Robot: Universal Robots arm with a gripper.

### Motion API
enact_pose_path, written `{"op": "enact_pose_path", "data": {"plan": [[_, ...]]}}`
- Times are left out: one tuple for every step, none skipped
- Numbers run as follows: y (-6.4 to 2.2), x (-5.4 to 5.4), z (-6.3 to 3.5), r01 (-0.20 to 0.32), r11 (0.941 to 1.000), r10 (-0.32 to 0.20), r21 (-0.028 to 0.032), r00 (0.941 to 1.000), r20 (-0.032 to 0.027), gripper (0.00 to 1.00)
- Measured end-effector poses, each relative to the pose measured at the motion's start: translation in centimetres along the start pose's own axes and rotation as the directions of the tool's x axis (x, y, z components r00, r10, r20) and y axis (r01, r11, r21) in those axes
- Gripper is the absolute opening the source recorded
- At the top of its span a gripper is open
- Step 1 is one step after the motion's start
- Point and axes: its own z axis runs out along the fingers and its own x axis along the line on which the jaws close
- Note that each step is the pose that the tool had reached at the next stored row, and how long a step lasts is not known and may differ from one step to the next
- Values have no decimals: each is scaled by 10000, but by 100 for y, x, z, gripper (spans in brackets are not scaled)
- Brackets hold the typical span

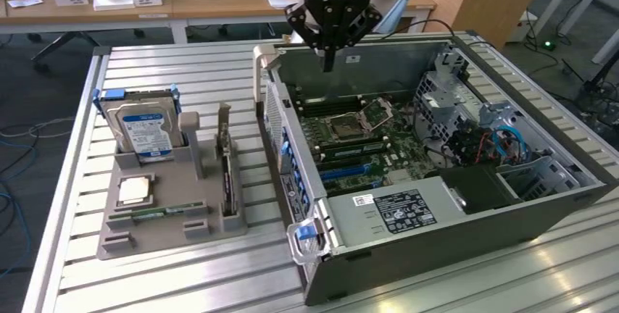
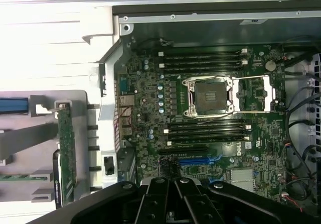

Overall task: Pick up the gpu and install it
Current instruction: 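Reach for the gpu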

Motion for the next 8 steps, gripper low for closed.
{"op": "enact_pose_path", "data": {"plan": [[-1,16,0,0,10000,0,0,10000,0,11],[-3,34,0,0,10000,0,0,10000,0,11],[-4,50,-1,-1,10000,1,0,10000,0,11],[-5,68,-1,-1,10000,1,0,10000,0,11],[-6,84,-1,0,10000,0,-1,10000,1,11],[-8,102,-2,0,10000,0,0,10000,0,11],[-9,120,-2,0,10000,0,0,10000,0,11],[-11,138,-3,1,10000,-1,1,10000,0,11]]}}
